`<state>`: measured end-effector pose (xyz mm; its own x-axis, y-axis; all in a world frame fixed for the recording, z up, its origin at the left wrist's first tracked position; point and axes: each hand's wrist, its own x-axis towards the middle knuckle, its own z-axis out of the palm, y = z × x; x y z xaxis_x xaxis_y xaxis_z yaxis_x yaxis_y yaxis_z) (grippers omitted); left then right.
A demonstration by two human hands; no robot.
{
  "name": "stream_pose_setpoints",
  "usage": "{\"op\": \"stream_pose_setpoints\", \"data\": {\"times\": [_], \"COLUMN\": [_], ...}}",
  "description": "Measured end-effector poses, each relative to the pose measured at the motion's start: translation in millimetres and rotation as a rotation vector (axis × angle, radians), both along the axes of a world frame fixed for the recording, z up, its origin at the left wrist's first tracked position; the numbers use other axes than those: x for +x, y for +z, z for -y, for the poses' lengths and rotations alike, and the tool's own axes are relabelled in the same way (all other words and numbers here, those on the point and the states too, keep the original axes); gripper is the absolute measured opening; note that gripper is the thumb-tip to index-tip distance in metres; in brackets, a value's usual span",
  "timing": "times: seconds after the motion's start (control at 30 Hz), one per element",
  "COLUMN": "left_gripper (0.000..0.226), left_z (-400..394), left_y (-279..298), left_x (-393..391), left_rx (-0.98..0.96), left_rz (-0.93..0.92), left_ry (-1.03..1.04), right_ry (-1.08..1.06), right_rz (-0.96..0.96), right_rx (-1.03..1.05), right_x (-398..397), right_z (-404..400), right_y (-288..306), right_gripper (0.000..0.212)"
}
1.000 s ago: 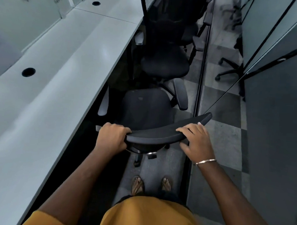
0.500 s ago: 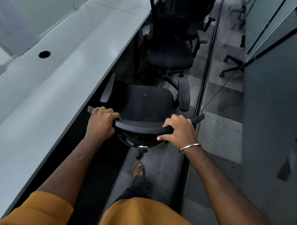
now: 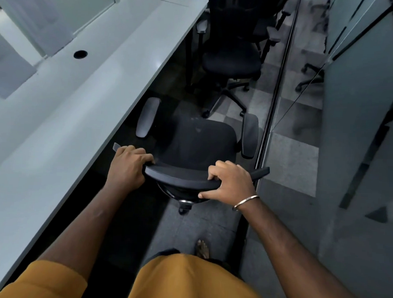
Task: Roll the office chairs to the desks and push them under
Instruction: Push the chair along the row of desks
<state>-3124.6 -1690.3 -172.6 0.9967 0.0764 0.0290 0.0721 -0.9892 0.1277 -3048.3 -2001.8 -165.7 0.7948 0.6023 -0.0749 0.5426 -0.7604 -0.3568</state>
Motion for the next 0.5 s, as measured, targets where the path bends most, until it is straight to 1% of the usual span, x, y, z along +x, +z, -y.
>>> {"op": "stream_pose_setpoints", "data": {"times": [0.1,0.23,0.4,0.47,0.5], "left_gripper": [0.042,0.037,0.029,0.028,0.027], "left_z": [-6.0,-17.9,-33.0,-40.9,-38.4], "left_y": [0.4,-2.9,-9.7,-7.2,-10.1], "left_x": [-43.7,-97.1,-181.3,-225.5,-228.1], "left_rx": [0.003,0.000,-0.018,-0.014,-0.012], "left_rz": [0.000,-0.004,0.051,0.027,0.020], "left_ry": [-0.026,-0.040,-0.054,-0.039,-0.043], "right_ry": [0.038,0.036,0.014,0.025,0.014], "right_rz": [0.021,0.049,0.051,0.053,0.039], "right_rx": [-0.066,-0.166,-0.212,-0.223,-0.220], "right_x": [-44.0,-101.6,-186.2,-228.7,-232.0], "right_z": [-7.5,-20.2,-35.1,-48.0,-44.5], "right_y": [-0.7,-2.2,-2.4,-0.5,-1.1], "right_gripper": [0.062,0.070,0.076,0.077,0.077]}}
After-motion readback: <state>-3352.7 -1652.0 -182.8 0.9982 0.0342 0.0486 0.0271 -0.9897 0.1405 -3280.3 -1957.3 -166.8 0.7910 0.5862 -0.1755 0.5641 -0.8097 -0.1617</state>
